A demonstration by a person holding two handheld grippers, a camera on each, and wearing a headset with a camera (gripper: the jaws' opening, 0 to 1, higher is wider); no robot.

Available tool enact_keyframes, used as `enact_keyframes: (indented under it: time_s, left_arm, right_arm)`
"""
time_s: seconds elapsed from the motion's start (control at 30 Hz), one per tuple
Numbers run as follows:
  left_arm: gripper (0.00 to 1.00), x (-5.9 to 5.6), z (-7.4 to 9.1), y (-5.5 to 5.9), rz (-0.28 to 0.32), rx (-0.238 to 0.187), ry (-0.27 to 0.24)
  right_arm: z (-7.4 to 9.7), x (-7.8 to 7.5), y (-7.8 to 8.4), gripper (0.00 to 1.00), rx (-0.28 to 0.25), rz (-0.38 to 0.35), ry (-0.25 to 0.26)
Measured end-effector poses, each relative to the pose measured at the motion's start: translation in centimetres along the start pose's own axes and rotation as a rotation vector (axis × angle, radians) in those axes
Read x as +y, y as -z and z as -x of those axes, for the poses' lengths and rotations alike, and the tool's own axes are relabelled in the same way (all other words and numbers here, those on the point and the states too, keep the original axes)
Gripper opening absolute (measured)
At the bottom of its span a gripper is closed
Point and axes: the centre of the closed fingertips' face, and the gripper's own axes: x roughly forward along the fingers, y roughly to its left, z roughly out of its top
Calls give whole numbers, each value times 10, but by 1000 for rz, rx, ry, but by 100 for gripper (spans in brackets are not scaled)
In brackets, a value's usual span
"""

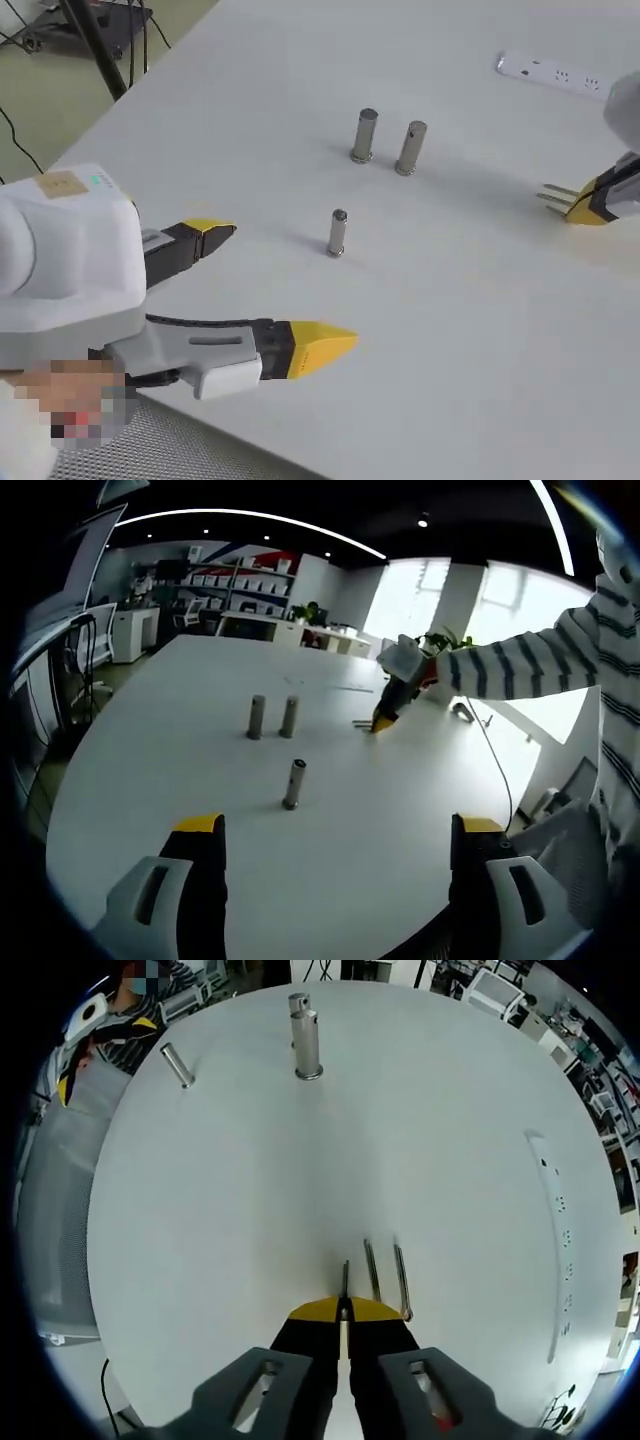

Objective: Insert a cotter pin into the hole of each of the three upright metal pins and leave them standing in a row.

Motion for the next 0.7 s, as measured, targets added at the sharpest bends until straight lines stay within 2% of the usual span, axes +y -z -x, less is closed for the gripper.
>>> enact_keyframes:
  time_s: [0.37, 0.53, 0.6, 0.7]
  left_arm:
    - [91, 3, 0, 4, -1, 11, -6]
    - [91, 0, -1, 4, -13, 13, 3]
    - [90, -1, -1, 3, -16, 13, 8]
    - [89, -4, -2, 2, -16, 10, 16]
  right_arm:
    - [6, 11, -2, 0, 13, 18, 26]
    - [23, 21, -13, 0, -26, 46, 51]
    - [26, 17, -18, 0, -50, 57, 60]
    - [38, 26, -26, 0, -85, 72, 72]
